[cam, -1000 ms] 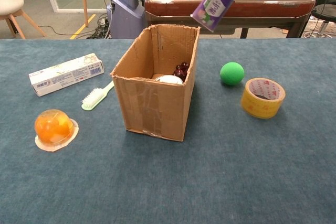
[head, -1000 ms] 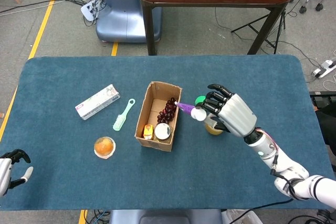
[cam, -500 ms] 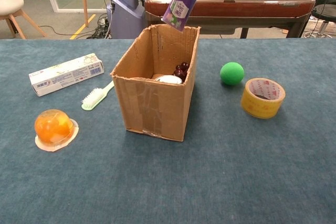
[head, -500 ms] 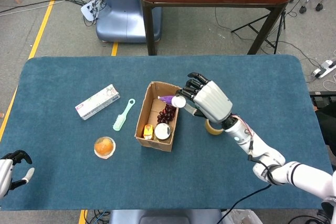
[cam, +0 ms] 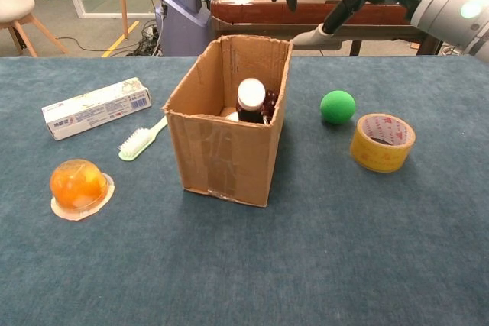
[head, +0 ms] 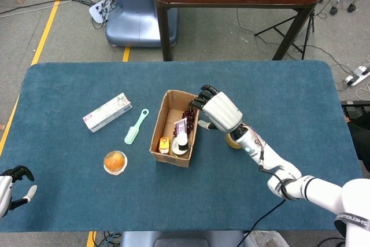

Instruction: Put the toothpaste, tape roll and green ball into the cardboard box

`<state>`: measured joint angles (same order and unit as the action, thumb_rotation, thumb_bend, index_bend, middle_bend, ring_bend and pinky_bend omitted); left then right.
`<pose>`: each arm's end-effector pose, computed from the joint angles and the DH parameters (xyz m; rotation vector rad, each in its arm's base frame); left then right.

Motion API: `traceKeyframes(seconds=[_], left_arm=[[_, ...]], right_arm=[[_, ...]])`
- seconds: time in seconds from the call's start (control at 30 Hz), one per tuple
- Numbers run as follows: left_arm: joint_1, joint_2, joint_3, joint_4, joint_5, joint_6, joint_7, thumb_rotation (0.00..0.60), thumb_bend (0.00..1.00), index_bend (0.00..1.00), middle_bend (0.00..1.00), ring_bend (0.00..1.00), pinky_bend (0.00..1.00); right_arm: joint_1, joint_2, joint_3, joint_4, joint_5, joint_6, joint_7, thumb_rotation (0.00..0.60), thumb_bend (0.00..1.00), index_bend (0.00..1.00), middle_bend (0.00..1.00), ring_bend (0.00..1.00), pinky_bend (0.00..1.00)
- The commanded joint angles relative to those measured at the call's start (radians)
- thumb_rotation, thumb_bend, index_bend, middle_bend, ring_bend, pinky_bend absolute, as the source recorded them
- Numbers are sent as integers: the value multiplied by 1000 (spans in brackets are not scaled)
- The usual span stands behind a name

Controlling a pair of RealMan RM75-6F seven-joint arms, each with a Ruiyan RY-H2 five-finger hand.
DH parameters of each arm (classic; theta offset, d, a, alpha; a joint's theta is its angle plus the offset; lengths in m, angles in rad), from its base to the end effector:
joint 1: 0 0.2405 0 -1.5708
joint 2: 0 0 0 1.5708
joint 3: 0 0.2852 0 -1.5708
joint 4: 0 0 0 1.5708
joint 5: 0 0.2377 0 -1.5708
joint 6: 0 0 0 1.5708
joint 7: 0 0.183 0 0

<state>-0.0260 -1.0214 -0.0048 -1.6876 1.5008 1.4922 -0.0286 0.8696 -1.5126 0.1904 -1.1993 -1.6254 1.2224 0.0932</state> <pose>-0.3551 0.1925 0.1667 -1.3662 -0.9710 -0.8434 -0.0876 -0.4483 0.0178 1.9150 -0.4302 1.4266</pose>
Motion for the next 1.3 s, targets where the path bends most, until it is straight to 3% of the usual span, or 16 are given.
traceKeyframes(seconds=[0.03, 0.13, 0.33, 0.47, 0.8, 1.3], left_arm=[[0, 0, 1, 0, 1, 0, 1, 600, 274, 529, 437, 454, 651], [0, -1, 1, 0, 1, 0, 3, 600, 274, 529, 437, 454, 651], [0, -2, -4, 3, -11, -2, 3, 600, 274, 529, 437, 454, 650], [-1, -4, -7, 2, -16, -2, 7, 600, 274, 529, 437, 454, 651], [-6, -10, -8, 5, -25, -14, 20, 600, 274, 529, 437, 454, 651], [-4, -5, -7, 3, -20, -10, 8, 600, 274, 529, 437, 454, 651]], right_arm=[[-9, 16, -1, -17, -2, 17, -5, 600, 0, 187, 443, 330, 277], [-33, 55, -9, -62, -7, 40, -21, 600, 0, 178, 433, 322, 277], [-117, 171, -62, -177, -22, 85, -84, 600, 0, 396, 380, 300, 277], [-175, 226, -107, -206, -33, 110, -82, 600, 0, 431, 359, 279, 277], [-272, 205, -193, -67, -62, 145, 39, 600, 0, 508, 347, 260, 277], [-321, 86, -249, 137, -44, 50, 111, 600, 0, 508, 309, 220, 279]])
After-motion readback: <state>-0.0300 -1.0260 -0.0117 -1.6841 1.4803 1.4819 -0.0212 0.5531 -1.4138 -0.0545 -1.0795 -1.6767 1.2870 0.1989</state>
